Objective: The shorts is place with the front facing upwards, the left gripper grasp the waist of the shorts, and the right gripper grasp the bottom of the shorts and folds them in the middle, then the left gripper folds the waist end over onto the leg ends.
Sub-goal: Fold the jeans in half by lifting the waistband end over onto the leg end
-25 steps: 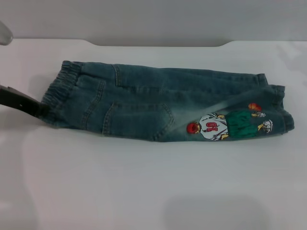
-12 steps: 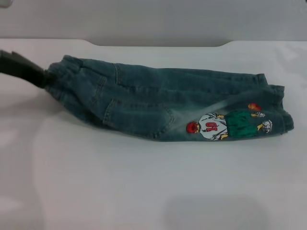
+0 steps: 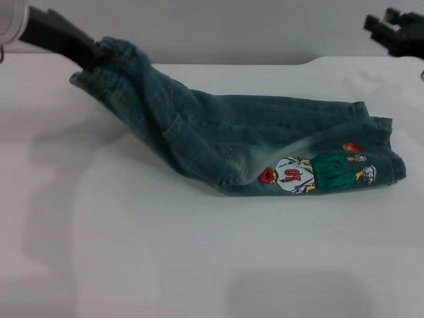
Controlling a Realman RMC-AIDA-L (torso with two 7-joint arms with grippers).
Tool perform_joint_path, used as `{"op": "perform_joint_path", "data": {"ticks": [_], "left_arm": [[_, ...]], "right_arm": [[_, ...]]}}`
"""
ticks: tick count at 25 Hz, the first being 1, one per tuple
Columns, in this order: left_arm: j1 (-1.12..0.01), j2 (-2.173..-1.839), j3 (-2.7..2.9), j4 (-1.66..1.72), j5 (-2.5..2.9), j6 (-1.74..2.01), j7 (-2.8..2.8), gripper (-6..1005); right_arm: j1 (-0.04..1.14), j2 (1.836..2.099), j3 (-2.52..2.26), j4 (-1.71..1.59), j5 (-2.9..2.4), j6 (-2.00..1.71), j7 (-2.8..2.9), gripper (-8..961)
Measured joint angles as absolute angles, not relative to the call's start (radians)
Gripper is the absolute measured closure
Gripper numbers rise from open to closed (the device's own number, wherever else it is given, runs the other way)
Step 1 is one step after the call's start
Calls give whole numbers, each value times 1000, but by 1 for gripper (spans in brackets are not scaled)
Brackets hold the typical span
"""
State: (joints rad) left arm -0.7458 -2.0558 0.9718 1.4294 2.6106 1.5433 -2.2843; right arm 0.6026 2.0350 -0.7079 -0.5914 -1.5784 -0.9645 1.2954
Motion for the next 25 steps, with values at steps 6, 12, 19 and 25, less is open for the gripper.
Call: {"op": "perform_joint_path", "data": {"ticks": [6,12,19,25], "left_arm": [[-791,-2056,1033,1479,2600,1540,-2343,951],[-817,-2058,1105,1560,2598,1542,-2403,950],[-827,-2060,1193,1655,2593,1545,-2460,949],[-829,-2062,1236,1697,2573,1554,-2478,949]], "right_arm": [[615,2036,-771,-532,-1578,-962,1301,510],[619,2040,-830,-492,-1579,-961,1303,509],[642,2055,-882,-466,-1578,-960,1304,509],[674,2061,-885,-444,-1578,-952,1305,509]]}}
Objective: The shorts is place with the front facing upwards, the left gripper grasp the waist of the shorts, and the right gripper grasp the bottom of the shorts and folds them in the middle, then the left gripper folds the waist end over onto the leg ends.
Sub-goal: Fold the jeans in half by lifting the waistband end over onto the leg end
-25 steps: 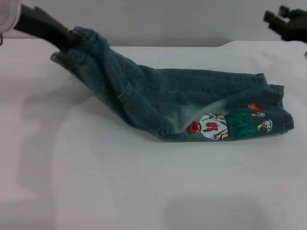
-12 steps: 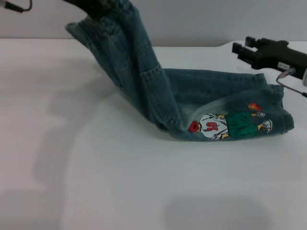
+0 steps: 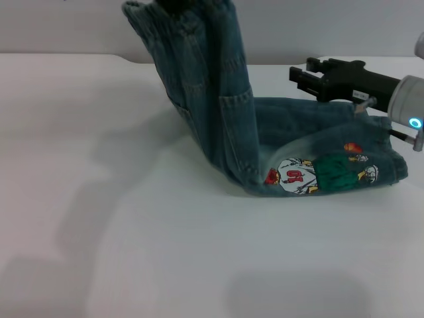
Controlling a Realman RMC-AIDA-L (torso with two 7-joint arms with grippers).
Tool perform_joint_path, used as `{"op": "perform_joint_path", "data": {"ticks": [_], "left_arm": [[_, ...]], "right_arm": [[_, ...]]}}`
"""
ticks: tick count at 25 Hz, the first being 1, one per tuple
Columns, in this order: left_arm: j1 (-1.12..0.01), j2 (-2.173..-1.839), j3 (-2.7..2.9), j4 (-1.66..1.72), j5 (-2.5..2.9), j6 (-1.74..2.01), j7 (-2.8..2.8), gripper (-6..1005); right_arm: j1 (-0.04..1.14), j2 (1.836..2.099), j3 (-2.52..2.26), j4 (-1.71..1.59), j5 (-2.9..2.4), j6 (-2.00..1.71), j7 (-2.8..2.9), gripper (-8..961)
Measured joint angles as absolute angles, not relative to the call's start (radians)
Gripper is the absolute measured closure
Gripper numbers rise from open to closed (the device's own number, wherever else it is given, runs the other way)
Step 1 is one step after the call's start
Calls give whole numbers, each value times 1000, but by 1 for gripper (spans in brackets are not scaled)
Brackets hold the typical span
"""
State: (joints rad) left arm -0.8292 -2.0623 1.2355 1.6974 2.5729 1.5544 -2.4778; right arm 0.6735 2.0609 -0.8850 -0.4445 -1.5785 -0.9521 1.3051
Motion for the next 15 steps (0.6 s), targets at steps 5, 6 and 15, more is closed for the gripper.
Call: {"op": "perform_joint_path", "data": {"ticks": [5,6,15], "left_arm": [[-838,-2066,1272,1723,2549,1557,-2486,948],[-841,-2066,1275,1727,2549,1557,-2488,948],[-861,-2066,1282,1733,2553,1547,-2492,947]], "right_arm": [[709,2061,-928,-418,-1578,-951,1343,510],[714,2062,-952,-416,-1578,-951,1358,510],[720,2062,-1062,-449,-1713,-938,1540,510]]}}
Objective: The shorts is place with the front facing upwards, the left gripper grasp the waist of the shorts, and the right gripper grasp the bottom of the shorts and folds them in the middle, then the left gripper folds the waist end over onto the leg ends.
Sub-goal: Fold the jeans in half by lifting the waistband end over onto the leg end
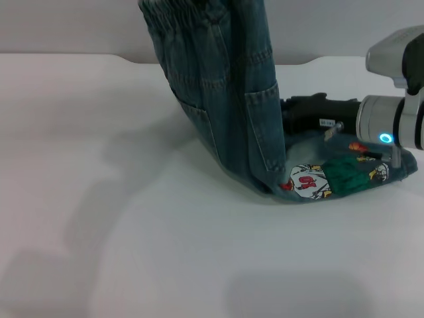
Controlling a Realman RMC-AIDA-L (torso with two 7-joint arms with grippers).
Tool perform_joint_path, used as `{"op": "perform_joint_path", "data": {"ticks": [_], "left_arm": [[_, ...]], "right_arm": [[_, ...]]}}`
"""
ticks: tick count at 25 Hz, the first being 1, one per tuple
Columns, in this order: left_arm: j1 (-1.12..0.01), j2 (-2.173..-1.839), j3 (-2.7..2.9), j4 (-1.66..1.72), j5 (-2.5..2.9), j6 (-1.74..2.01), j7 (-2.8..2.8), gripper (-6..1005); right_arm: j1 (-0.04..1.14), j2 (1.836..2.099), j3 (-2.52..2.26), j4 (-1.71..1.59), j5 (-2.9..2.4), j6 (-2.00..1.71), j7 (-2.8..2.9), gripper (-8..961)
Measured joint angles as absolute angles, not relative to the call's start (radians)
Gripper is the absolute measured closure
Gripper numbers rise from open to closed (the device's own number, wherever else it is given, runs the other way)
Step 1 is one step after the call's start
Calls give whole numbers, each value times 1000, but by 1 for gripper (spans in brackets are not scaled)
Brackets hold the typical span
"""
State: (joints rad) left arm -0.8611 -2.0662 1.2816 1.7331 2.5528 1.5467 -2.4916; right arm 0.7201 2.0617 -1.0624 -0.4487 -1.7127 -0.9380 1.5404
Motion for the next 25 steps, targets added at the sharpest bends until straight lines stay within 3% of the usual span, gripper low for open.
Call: {"op": "perform_joint_path", "data": {"ticks": [25], "left_arm": [[-834,-2067,1337,1711,2540,1507,-2491,943]], "right_arm": [[799,2073,-1196,-471,-1744,-1001,1628,510]]}}
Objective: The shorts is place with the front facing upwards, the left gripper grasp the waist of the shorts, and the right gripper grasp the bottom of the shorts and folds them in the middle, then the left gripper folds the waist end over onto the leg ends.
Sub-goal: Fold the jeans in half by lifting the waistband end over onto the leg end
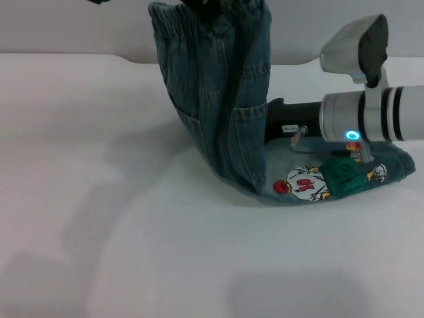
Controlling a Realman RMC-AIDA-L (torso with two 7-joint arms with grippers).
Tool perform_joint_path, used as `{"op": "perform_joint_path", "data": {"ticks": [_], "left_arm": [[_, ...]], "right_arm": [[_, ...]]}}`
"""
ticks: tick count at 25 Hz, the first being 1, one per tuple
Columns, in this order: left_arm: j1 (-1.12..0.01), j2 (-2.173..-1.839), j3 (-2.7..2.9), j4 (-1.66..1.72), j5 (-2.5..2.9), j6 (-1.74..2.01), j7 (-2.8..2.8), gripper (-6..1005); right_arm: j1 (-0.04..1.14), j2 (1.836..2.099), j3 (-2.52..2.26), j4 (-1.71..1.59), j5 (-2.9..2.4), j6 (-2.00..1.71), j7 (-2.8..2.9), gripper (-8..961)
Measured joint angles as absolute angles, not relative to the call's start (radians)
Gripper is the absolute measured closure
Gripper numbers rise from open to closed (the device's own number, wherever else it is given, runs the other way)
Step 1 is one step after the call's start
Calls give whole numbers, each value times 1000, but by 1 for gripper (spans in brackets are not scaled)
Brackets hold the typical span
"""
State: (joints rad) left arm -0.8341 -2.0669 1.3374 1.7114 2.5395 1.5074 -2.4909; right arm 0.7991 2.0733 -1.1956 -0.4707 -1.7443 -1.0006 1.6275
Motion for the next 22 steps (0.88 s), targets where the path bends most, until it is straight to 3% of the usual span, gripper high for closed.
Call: {"op": "perform_joint_path", "data": {"ticks": [22], "left_arm": [[-832,-2065,1340,1703,2534,1492,-2455,941]], "right_arm": [[884,2077,-1222,-468,-1739,-991,1650,509]]}}
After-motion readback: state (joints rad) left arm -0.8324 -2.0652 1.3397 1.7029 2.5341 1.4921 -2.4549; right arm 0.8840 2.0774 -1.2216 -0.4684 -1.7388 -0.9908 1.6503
